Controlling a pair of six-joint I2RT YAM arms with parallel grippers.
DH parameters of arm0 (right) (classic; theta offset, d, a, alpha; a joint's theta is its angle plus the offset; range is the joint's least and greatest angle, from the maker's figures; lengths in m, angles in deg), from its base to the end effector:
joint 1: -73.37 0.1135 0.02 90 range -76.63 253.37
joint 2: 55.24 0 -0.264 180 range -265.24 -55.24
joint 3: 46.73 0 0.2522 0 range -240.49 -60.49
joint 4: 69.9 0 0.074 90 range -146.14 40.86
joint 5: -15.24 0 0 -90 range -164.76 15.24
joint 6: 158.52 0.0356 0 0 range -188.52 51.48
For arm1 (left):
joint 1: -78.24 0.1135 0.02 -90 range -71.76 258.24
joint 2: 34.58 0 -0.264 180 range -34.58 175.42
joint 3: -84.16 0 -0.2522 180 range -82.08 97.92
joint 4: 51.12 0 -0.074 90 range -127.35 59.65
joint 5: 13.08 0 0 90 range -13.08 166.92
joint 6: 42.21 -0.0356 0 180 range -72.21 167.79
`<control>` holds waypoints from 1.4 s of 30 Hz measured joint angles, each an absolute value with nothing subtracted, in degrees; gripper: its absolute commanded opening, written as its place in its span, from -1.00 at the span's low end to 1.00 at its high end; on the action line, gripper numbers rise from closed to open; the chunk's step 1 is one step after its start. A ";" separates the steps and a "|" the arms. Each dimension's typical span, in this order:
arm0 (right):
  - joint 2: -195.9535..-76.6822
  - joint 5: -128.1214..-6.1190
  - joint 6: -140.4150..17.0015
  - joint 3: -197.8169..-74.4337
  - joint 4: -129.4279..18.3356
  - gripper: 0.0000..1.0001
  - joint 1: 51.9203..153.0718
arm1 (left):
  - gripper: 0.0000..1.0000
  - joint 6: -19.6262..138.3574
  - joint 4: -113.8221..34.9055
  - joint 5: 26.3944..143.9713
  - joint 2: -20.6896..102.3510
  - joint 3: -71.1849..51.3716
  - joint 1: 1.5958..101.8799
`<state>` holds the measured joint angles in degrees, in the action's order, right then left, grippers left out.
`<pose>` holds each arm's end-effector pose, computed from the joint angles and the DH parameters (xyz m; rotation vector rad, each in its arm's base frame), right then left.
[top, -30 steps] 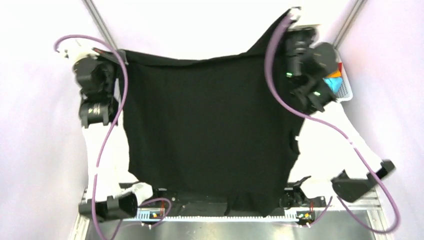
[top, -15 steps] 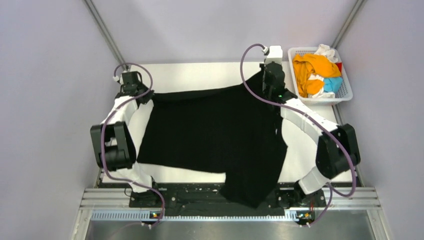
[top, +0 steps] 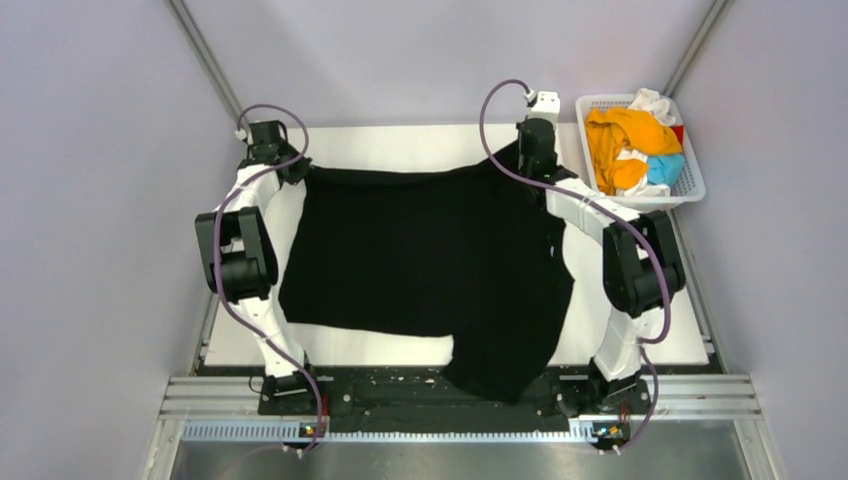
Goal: Fold and stack the t-shirts
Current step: Flatten out the tshirt
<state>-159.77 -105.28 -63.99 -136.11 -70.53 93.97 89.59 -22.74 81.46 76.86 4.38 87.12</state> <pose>0.4098 0.1347 0.2769 0.1215 1.7876 -0.1716 0.4433 0.0664 0.2404 -0.9413 2.0875 -0.3923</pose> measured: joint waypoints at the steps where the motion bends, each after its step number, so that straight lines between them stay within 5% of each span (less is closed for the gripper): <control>1: -160.60 -105.15 -63.81 -136.91 -70.86 -1.00 93.82 | -1.00 89.61 -22.63 81.65 78.22 5.91 87.12; 6: -167.18 -104.76 -63.72 -142.33 -72.85 -0.96 93.07 | -1.00 89.94 -22.22 82.33 85.39 13.28 87.12; 8: -170.08 -104.58 -63.81 -143.65 -74.75 -0.85 92.81 | -0.82 90.66 -21.67 82.64 89.10 17.34 87.12; 10: -173.56 -104.37 -63.96 -145.57 -76.81 -0.77 92.46 | -0.46 91.60 -21.69 82.64 92.49 21.01 87.12; 12: -178.00 -103.78 -63.90 -149.50 -77.53 -0.51 91.89 | 0.19 93.08 -21.52 82.40 95.64 24.71 87.10; 13: -180.64 -103.32 -63.75 -152.56 -77.14 -0.03 91.50 | 0.80 93.94 -21.39 82.16 97.23 26.80 87.10; 14: -183.42 -102.55 -63.46 -156.43 -76.24 0.28 91.08 | 0.96 94.88 -21.30 82.03 98.81 29.03 87.08; 16: -189.12 -100.13 -63.09 -165.79 -72.33 0.90 90.04 | 0.97 95.84 -21.06 82.18 101.12 32.88 87.08; 17: -191.13 -99.16 -62.98 -169.92 -69.86 0.96 89.66 | 0.97 96.14 -21.08 82.33 101.91 34.41 87.08; 22: -193.01 -94.88 -63.07 -178.31 -59.12 0.98 88.57 | 0.97 95.77 -21.56 83.23 100.80 35.70 86.64; 31: -184.27 -77.66 -54.61 -162.84 -51.69 0.98 88.57 | 0.98 89.57 -19.36 85.04 87.48 22.04 83.93; 42: -185.67 -64.19 -44.80 -160.65 -53.16 0.97 88.57 | 0.98 84.45 -13.32 85.33 78.79 7.81 76.83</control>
